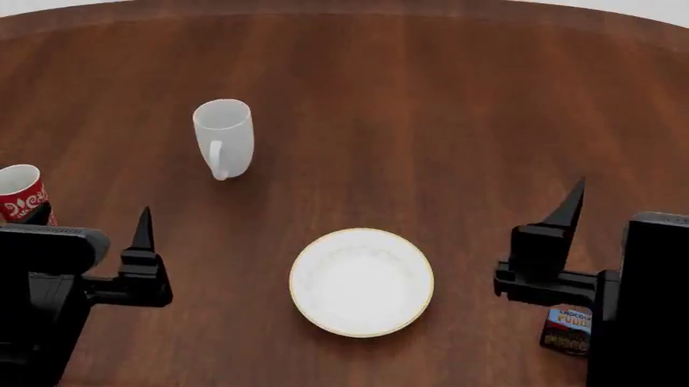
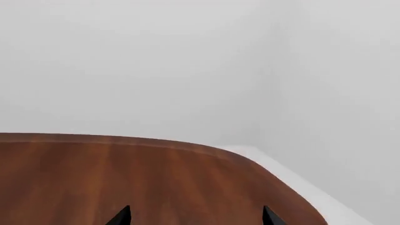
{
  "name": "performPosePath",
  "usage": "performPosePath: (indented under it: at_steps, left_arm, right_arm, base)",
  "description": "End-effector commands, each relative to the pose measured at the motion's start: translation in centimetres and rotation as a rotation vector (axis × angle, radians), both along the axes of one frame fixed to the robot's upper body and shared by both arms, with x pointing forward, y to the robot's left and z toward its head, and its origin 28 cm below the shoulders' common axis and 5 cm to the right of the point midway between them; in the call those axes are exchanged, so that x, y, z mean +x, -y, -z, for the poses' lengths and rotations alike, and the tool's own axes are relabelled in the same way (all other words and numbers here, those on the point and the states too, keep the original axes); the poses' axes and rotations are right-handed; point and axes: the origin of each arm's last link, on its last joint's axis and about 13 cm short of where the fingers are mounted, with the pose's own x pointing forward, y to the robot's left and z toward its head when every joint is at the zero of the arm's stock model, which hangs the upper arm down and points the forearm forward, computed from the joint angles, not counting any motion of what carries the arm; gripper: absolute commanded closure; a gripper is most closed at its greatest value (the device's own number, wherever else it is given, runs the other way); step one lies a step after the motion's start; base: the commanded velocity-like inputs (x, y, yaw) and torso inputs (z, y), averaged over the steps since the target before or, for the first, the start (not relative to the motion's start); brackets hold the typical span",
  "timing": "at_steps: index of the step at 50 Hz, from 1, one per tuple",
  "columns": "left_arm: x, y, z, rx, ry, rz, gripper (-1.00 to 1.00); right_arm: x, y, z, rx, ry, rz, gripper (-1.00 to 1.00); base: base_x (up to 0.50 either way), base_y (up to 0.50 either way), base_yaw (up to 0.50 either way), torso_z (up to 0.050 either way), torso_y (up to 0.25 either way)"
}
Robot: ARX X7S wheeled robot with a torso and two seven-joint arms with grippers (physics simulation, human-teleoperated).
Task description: Put the white mug on the plate.
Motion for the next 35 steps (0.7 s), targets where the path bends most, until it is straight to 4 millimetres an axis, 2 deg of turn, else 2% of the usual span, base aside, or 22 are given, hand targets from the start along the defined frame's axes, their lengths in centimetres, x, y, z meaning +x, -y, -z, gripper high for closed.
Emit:
performPosePath:
  at_steps: [1, 17, 23, 35]
  left_arm:
    - [1.2, 0.0, -0.4, 0.009, 0.004, 0.002, -1.00]
    - [1.5, 0.0, 0.2, 0.012, -0.008, 0.004, -1.00]
    - [1.5, 0.0, 0.3, 0.009, -0.011, 0.007, -1.00]
    - [1.8, -0.1, -0.8, 0.003, -0.011, 0.026, -1.00]
  right_arm:
    - [-0.9, 1.9, -2.8, -0.006, -0.001, 0.137, -1.00]
    - [-1.7, 3.8, -3.5, 0.033, 0.002, 0.230, -1.00]
    - [-2.7, 4.3, -3.5, 0.042, 0.017, 0.266, -1.00]
    - [-3.7, 4.9, -3.3, 0.052, 0.015, 0.302, -1.00]
  base:
    - [0.00, 0.00, 0.00, 0.000, 0.000]
    - [0.00, 0.00, 0.00, 0.000, 0.000]
    - [0.00, 0.00, 0.00, 0.000, 0.000]
    - [0.00, 0.00, 0.00, 0.000, 0.000]
